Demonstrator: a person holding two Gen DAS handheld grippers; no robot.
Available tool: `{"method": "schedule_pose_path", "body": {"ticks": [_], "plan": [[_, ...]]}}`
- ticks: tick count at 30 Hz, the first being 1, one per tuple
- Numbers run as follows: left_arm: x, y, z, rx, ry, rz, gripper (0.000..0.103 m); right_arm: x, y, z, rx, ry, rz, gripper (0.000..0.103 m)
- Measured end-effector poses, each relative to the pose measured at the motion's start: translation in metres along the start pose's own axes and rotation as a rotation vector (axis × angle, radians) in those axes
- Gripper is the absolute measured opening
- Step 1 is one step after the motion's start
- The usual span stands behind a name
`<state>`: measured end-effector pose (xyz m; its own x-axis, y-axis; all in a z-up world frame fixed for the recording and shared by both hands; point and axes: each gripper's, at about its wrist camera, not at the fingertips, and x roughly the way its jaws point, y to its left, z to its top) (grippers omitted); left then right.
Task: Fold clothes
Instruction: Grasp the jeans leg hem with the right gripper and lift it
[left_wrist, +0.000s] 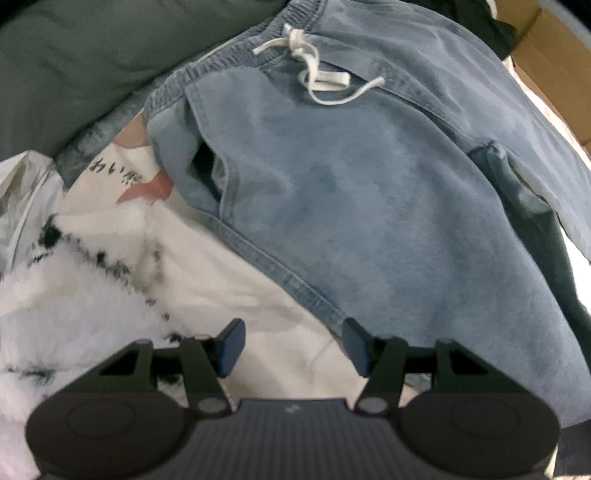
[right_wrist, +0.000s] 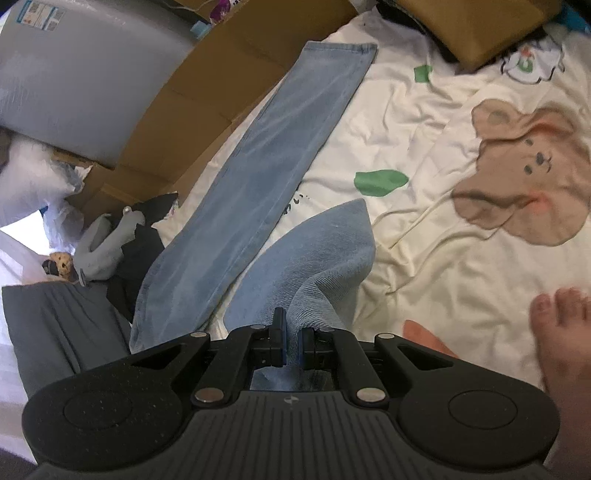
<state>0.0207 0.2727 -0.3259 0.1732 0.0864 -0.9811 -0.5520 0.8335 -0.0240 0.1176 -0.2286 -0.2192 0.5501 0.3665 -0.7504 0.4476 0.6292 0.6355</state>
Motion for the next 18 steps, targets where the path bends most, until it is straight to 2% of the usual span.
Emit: {"method": "schedule_pose_path", "body": {"ticks": [5, 11, 18], "plan": [[0.01, -0.004, 0.0, 0.02, 0.005, -0.007, 0.061, -0.005, 0.003, 0.0, -0.031, 0.016, -0.044, 0.004], [0.028, -0.007, 0.0, 0.024, 0.032, -0.005, 0.062, 0.017, 0.006, 0.014, -0.028, 0.011, -0.103, 0.004], [0.04, -0.003, 0.005, 0.009, 0.04, 0.01, 0.062, 0.06, 0.015, 0.057, -0.04, 0.016, -0.166, 0.005]]}}
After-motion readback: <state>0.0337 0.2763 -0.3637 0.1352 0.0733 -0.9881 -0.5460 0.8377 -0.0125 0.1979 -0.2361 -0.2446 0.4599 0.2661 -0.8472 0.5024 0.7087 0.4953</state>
